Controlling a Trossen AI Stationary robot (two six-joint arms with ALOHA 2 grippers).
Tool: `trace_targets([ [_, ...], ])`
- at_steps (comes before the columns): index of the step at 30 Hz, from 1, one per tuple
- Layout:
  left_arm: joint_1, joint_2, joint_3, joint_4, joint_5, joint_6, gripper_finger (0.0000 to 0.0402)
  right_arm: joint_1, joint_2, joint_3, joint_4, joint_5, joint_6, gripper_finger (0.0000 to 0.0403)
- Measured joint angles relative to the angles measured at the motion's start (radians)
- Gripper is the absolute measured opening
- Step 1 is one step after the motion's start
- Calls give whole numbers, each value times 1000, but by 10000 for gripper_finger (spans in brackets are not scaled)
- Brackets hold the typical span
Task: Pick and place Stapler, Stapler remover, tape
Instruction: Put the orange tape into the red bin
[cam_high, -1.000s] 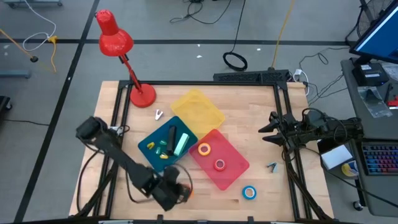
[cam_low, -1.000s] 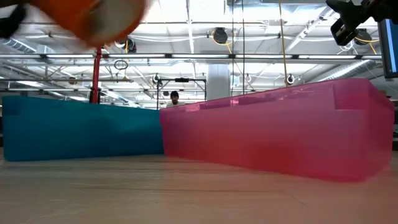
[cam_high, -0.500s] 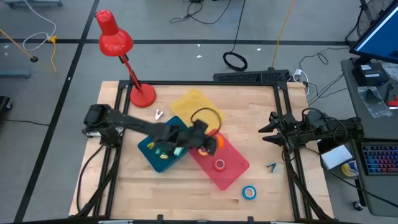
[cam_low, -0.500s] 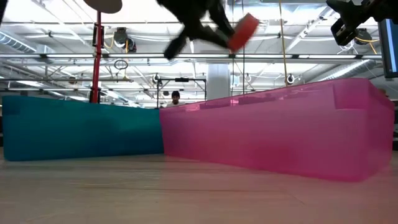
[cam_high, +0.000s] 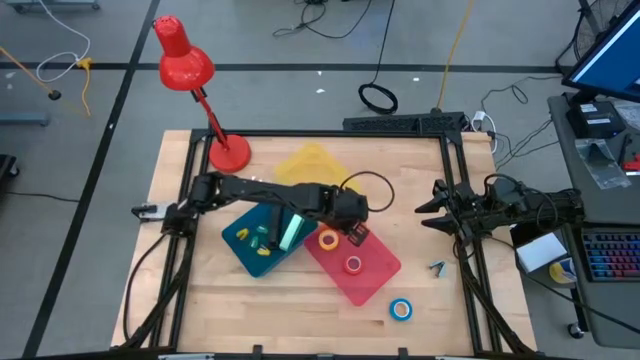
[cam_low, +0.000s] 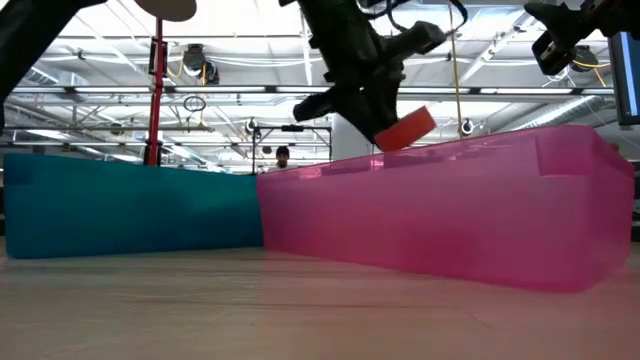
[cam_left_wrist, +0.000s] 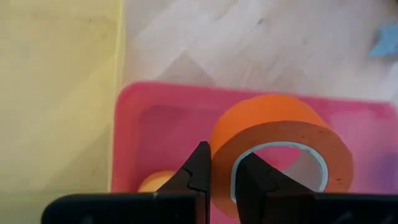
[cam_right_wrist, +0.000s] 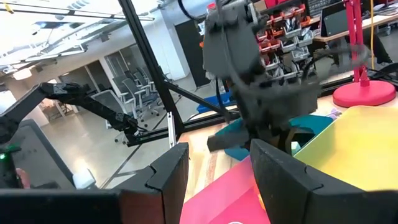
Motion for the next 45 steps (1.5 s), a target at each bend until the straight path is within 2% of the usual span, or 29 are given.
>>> trace_targets([
  [11,0,107,11,-3,87,-50,34,0,0,0,-6,26,1,167],
  [20,28,106,11,-6,85,-52,34,0,0,0,-6,26,6,167],
  [28,31,106,-11,-6,72,-56,50,0,0,0,-6,25,6,167],
  [45,29,106,-13,-8,113,-30,56,0,0,0,-6,21,6,167],
])
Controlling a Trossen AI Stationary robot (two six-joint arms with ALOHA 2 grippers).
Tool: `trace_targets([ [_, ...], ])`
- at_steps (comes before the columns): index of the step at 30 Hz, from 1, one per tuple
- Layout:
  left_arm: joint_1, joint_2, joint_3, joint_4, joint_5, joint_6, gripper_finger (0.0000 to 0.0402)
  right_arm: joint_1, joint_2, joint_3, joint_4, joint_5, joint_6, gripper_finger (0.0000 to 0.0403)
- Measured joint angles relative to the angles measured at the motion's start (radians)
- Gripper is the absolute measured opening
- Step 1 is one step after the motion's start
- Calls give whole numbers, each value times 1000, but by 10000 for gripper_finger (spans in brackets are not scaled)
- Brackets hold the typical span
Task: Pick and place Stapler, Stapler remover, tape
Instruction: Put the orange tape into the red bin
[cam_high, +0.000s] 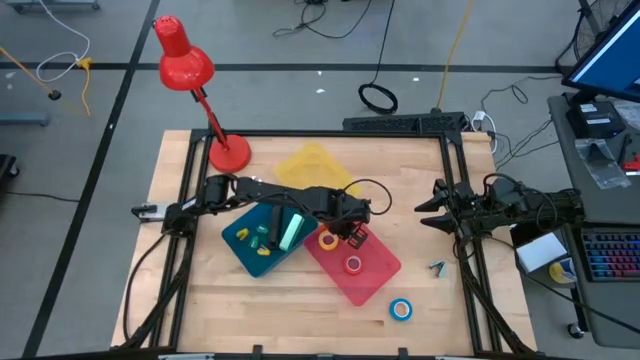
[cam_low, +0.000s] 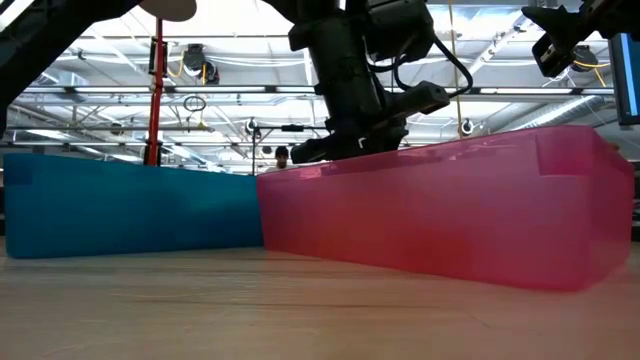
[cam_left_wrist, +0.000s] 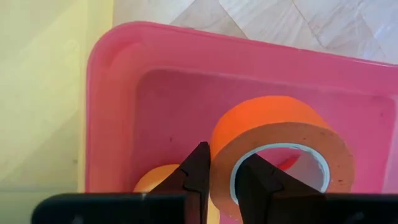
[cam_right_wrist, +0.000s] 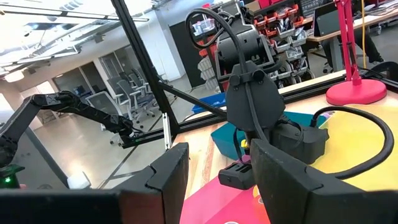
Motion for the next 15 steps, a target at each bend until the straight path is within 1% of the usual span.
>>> trace_targets([
  [3,-4,0,0,-7,0,5,68,0,0,0,0,0,0,167],
  [8,-6,0,0,-44,-1,-5,108,0,0,0,0,-1,0,167],
  [12,-1,0,0,-38,0,-11,139,0,0,0,0,-3,5,167],
  [15,11,-18,0,-35,23,-12,156,0,0,0,0,-3,32,167],
])
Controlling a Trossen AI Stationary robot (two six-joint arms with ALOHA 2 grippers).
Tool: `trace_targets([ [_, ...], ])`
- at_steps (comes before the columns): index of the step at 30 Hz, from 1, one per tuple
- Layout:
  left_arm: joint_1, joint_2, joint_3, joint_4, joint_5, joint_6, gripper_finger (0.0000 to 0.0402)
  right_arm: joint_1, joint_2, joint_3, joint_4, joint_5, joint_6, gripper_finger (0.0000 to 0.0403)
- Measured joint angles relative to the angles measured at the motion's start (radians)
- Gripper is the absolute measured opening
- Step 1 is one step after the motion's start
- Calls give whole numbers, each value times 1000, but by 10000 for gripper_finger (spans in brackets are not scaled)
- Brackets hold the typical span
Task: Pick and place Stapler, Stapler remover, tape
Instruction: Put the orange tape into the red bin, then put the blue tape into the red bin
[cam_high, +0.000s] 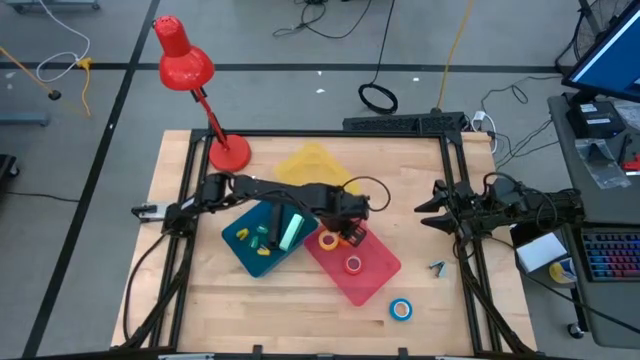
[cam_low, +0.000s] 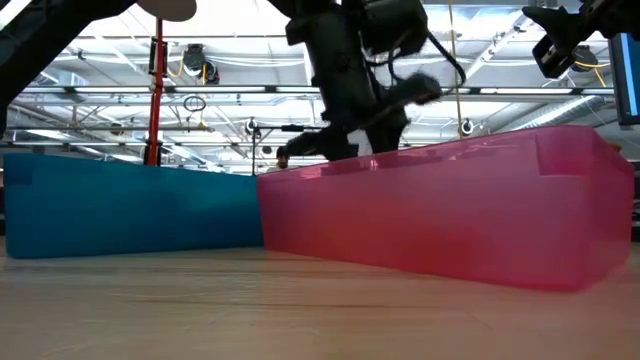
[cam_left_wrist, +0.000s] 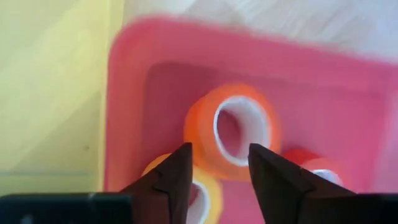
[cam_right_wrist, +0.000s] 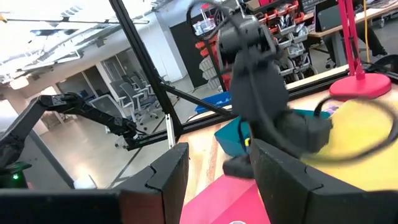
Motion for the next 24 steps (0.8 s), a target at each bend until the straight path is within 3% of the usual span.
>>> trace_targets([
  [9,20,-59,3,3,65,-39,172,0,0,0,61,-3,71,167],
  [15,-25,-151,3,11,52,-46,173,0,0,0,211,-128,67,167],
  [19,-101,-232,3,11,-20,-63,173,0,14,1,289,-251,70,167],
  [24,-238,-313,3,12,-235,-121,173,1,99,1,359,-358,70,167],
])
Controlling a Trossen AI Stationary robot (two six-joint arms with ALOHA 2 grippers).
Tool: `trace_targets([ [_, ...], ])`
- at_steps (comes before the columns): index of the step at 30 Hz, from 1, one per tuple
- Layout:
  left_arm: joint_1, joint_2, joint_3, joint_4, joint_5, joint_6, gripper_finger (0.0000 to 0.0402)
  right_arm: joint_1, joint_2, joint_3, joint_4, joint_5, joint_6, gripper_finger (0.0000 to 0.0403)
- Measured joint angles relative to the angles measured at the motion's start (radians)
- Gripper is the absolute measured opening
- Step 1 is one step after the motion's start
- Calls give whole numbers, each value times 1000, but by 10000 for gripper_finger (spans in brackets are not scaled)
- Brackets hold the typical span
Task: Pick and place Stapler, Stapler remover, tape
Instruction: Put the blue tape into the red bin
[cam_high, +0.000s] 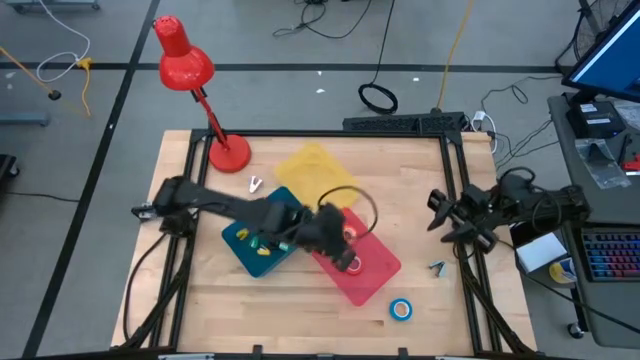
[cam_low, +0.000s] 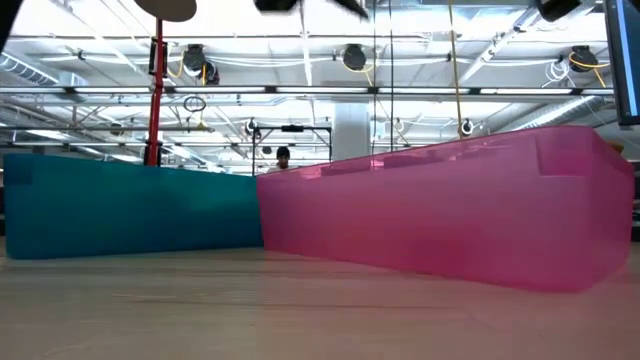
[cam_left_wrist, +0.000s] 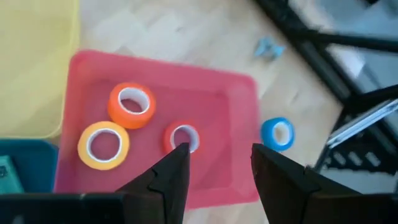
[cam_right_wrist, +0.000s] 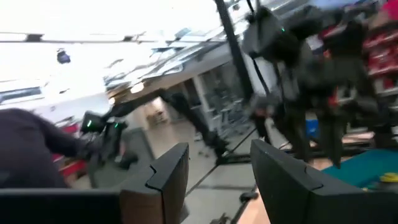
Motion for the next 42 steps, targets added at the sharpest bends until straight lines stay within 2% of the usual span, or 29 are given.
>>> trace_targets([
  [6,-186,-45,0,-7,-316,-117,173,8,180,64,13,-137,-12,167],
  [10,-289,-44,0,-56,-474,-260,173,63,301,154,-40,-199,-67,167],
  [13,-346,-45,0,-136,-551,-388,173,128,386,258,-184,-207,-151,167],
  [17,-401,-45,0,-233,-631,-496,172,240,499,414,-432,-110,-273,167],
  [22,-444,-45,0,-355,-647,-608,172,404,643,602,-761,126,-353,167],
  [27,-462,-45,0,-403,-646,-609,172,535,789,742,-984,276,-274,166],
  [35,-479,-44,0,-492,-645,-585,172,657,977,802,-1123,284,10,166],
  [42,-469,-84,-1,-540,-635,-473,169,674,1073,802,-1145,284,227,166],
])
